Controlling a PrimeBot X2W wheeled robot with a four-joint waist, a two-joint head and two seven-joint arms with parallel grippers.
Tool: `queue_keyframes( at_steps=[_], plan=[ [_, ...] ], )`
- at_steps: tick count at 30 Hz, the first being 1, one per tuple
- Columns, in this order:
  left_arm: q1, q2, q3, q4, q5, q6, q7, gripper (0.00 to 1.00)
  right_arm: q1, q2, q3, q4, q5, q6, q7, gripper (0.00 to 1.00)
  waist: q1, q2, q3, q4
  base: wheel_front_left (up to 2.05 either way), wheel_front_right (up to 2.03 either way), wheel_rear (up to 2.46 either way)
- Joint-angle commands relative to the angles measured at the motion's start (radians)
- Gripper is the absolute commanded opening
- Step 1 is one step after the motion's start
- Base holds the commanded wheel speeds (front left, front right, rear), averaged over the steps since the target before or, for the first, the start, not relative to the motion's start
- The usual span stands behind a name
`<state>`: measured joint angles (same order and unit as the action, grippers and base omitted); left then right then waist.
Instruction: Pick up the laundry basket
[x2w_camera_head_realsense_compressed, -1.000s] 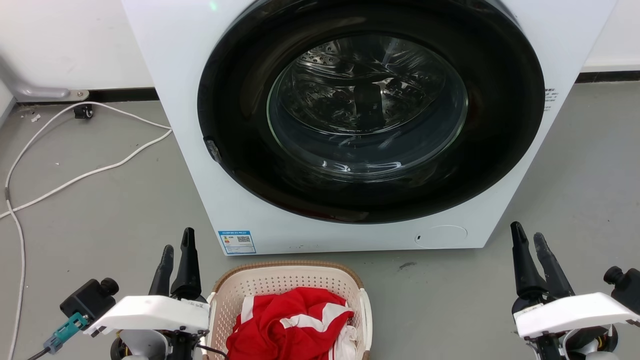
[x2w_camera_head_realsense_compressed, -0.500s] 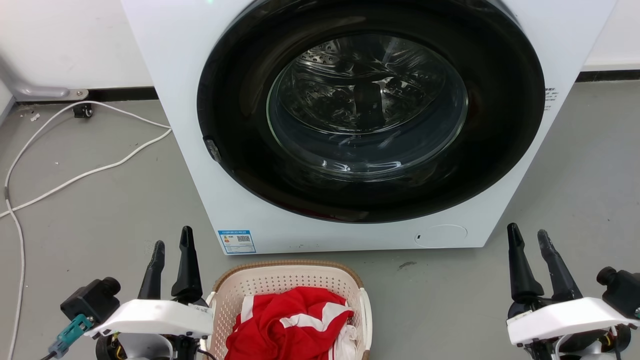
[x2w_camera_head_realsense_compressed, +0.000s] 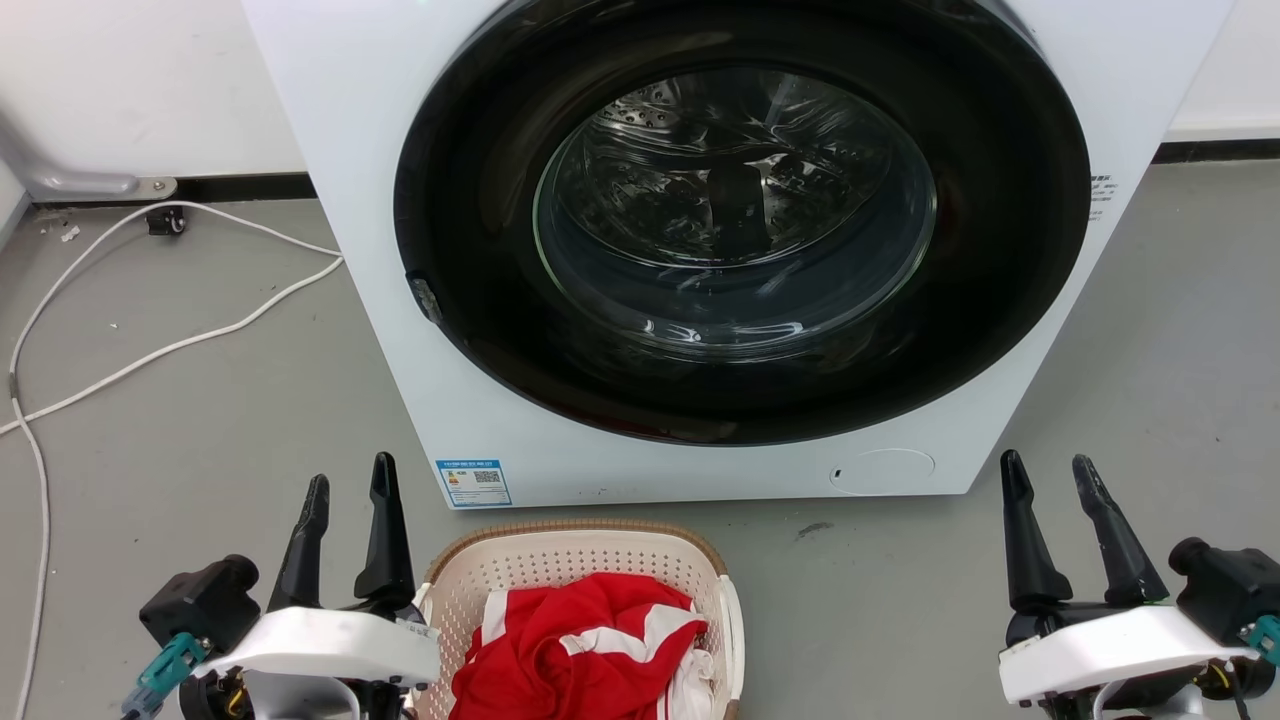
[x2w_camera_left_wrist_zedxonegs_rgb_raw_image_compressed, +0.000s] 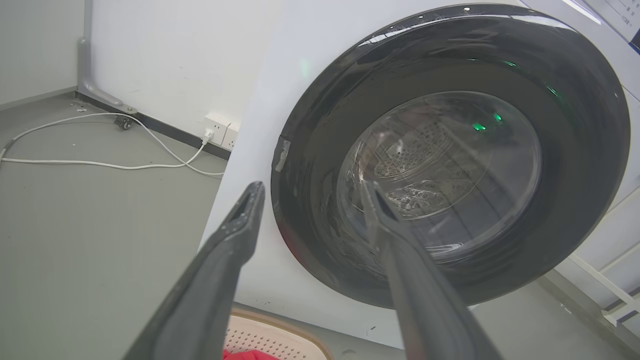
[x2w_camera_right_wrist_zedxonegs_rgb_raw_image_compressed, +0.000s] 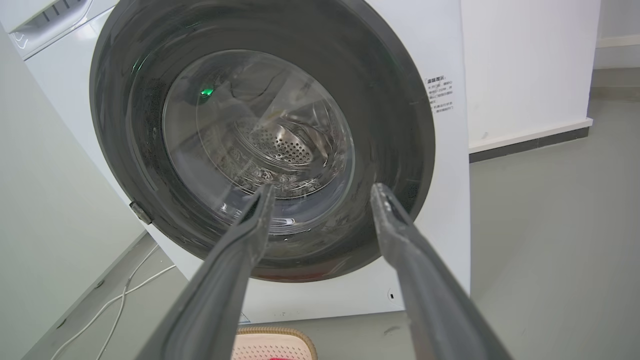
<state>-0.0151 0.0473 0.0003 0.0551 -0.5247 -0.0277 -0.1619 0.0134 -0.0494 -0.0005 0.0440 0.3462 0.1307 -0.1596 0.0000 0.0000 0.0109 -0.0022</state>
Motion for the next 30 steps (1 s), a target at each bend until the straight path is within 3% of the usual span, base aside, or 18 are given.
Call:
queue_keyframes(
  at_steps=[1,30],
  plan=[
    [0.004,0.003,-0.002,-0.009,0.026,-0.006,-0.009,1.0,0.007,-0.002,0.002,-0.015,-0.03,0.0,-0.011,1.0,0.0,0.0,0.0,0.0,0.0,0.0,0.0],
    [0.028,0.004,-0.002,-0.004,0.263,0.0,-0.07,1.0,0.034,-0.002,0.008,-0.046,-0.289,0.0,-0.073,1.0,0.0,0.0,-0.001,-0.004,0.0,0.0,0.0]
  ],
)
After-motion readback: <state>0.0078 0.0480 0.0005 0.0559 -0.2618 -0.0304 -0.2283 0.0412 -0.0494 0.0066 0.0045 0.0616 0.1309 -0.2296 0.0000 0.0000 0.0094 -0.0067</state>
